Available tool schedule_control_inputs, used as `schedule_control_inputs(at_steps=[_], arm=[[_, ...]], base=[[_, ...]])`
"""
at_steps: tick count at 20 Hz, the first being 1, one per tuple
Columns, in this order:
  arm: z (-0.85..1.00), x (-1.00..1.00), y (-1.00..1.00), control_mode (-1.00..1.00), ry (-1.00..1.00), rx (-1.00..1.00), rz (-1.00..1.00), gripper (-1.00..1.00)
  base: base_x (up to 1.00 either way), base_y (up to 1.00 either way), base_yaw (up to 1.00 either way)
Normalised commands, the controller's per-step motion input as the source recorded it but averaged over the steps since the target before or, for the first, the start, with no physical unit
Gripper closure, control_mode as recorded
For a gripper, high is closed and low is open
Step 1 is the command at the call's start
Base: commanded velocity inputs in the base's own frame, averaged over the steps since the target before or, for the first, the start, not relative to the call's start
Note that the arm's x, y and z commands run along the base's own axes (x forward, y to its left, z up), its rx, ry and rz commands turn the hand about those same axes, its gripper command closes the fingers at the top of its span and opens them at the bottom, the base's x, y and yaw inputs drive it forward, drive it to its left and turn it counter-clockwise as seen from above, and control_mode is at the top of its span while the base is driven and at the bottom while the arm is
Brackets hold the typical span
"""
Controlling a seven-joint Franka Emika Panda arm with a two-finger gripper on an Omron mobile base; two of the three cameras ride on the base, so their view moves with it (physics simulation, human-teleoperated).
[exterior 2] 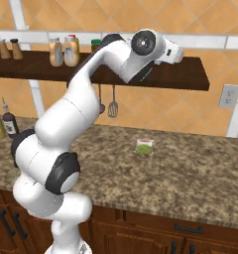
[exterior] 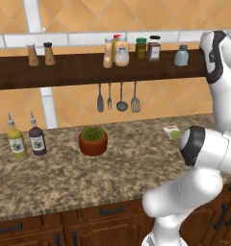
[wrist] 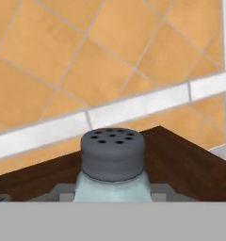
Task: Put the shaker and condiment bottle from the counter next to their counterparts in the cabinet.
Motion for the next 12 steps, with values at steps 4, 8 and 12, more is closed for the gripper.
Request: schedule_control_inputs(at_steps=[4, 8, 12], arm=[[-0.05, 0.00, -0.14, -1.00, -0.28, -0.01, 0.61, 1.00], [0.03, -0.06, 0.00, -1.00, -0.04, -0.03, 0.13, 1.00], [0.42, 0.00, 0.10, -1.00, 0.02, -0.16, 0.04, 1.00]], base=[[0.00, 0.00, 0.00], [0.00, 0.00, 0.00], [0.00, 0.00, 0.00]])
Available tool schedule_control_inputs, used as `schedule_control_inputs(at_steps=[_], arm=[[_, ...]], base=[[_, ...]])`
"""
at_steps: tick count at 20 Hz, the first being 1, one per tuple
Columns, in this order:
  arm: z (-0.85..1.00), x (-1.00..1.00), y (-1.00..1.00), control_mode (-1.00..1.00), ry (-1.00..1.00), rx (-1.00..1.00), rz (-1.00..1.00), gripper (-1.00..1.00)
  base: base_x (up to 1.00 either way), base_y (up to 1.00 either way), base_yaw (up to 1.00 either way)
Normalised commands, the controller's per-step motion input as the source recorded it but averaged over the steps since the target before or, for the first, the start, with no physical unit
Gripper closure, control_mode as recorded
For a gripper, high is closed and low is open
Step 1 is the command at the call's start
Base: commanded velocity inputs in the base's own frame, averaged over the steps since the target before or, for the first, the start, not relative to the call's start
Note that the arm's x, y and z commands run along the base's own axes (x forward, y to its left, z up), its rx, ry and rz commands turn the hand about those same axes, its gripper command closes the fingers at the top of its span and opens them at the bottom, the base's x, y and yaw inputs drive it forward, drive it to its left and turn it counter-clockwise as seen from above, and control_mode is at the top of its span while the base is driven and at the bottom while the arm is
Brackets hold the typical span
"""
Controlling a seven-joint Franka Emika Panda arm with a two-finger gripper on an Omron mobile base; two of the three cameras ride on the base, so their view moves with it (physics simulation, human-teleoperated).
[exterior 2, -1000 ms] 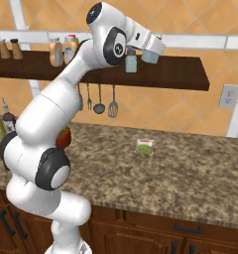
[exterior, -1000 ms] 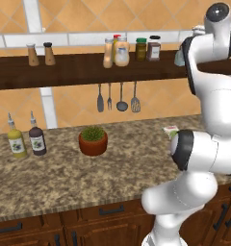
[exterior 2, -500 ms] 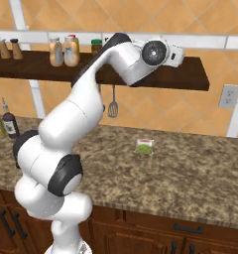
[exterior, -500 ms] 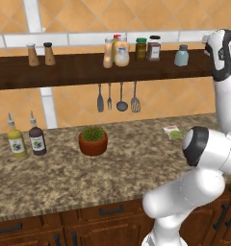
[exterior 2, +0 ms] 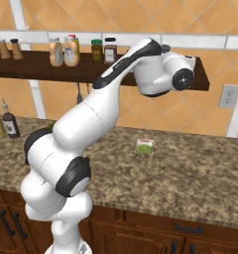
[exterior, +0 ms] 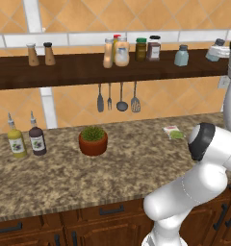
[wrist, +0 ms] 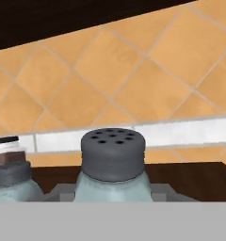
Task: Put the shaker and condiment bottle from the counter next to their counterparts in the cabinet.
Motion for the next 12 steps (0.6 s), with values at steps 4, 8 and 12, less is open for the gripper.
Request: schedule_control_inputs(at_steps=[4, 8, 12], arm=[[0.60, 0.00, 0.30, -1.00, 0.01, -0.25, 0.04, 1.00], [0.02, 0.00, 0.00, -1.00, 0.00, 0.00, 0.00, 1.00], [-0.19, 0.31, 0.00, -1.00, -0.01, 0.02, 0.07, 1.00]], base=[[0.00, 0.00, 0.00], [0.00, 0.00, 0.00], [0.00, 0.00, 0.00]])
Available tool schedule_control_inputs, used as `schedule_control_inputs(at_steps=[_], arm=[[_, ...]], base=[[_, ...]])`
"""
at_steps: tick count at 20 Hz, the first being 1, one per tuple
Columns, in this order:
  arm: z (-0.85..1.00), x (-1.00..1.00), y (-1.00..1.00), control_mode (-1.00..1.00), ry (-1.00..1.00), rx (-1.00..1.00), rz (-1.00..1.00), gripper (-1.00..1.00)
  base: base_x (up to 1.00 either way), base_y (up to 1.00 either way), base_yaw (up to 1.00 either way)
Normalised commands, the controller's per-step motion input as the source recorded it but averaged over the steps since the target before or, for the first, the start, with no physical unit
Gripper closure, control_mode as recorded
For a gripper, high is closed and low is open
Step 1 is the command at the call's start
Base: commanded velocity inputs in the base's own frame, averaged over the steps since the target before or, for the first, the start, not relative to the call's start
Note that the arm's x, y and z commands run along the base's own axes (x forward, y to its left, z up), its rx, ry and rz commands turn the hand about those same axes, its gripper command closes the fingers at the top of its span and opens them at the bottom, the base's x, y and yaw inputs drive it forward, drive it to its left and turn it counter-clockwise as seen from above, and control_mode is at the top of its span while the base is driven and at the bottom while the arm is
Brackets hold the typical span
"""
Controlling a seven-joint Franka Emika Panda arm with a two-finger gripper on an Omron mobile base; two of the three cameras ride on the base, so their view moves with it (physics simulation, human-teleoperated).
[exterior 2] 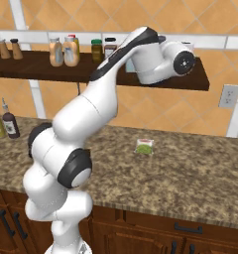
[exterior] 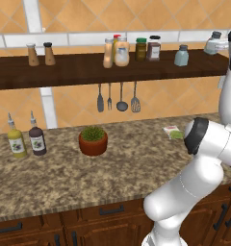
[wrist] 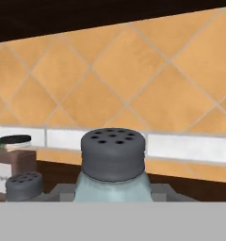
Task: Put the shaker and condiment bottle from the counter next to their counterparts in the cabinet.
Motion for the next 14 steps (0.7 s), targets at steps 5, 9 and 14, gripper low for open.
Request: schedule_control_inputs(at_steps=[5, 9, 14], arm=[[-0.30, 0.30, 0.03, -1.00, -0.03, 0.03, 0.10, 1.00], [-0.15, 0.11, 0.00, -1.00, 0.00, 0.00, 0.08, 1.00], [0.00, 0.00, 0.22, -1.00, 0.00, -0.03, 0.04, 1.00]], base=[[0.00, 0.00, 0.00], [0.00, 0.00, 0.00], [0.00, 0.00, 0.00]])
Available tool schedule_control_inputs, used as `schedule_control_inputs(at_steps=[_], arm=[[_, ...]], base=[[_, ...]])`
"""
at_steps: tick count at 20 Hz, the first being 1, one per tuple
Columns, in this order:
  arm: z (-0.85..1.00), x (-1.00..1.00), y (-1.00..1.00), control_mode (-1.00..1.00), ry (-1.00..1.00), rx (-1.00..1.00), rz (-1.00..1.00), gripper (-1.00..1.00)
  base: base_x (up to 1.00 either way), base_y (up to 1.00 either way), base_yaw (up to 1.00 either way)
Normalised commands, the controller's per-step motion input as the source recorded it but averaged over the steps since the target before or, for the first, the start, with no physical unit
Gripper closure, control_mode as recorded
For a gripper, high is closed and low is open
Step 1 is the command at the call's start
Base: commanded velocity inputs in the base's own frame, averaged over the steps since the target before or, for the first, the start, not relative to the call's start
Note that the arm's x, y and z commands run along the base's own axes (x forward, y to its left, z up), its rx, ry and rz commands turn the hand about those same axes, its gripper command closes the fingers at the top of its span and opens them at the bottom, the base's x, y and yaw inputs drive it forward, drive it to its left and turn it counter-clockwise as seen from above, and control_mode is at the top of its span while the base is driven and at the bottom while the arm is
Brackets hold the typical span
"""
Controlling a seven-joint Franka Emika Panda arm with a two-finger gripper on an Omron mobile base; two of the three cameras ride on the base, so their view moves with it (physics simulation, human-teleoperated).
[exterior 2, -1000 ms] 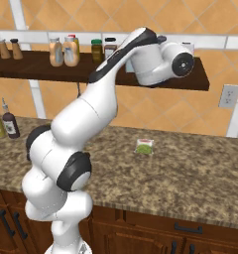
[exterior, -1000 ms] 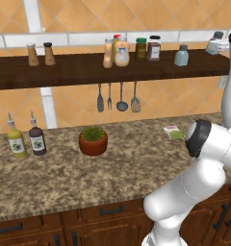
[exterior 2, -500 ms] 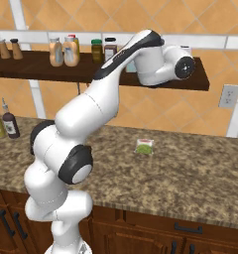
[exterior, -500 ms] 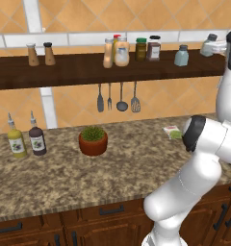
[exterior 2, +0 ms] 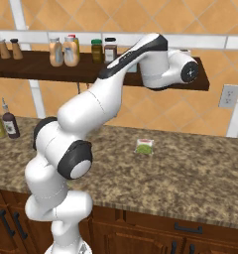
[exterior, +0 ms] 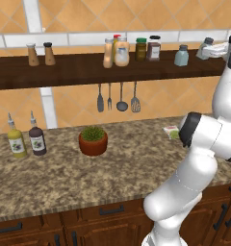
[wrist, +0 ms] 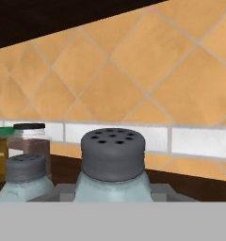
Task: Put the shaker and condiment bottle from the counter next to their counterparts in the cabinet.
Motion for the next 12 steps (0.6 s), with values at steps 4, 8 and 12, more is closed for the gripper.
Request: schedule_control_inputs(at_steps=[4, 8, 12], arm=[[-0.10, 0.01, 0.27, -1.00, 0.00, -0.02, 0.06, 1.00], [-0.18, 0.11, 0.18, -1.00, 0.02, -0.01, 0.06, 1.00], [-0.28, 0.18, 0.14, -1.00, 0.03, 0.00, 0.05, 1.00]], base=[[0.00, 0.00, 0.00], [0.00, 0.00, 0.00], [0.00, 0.00, 0.00]])
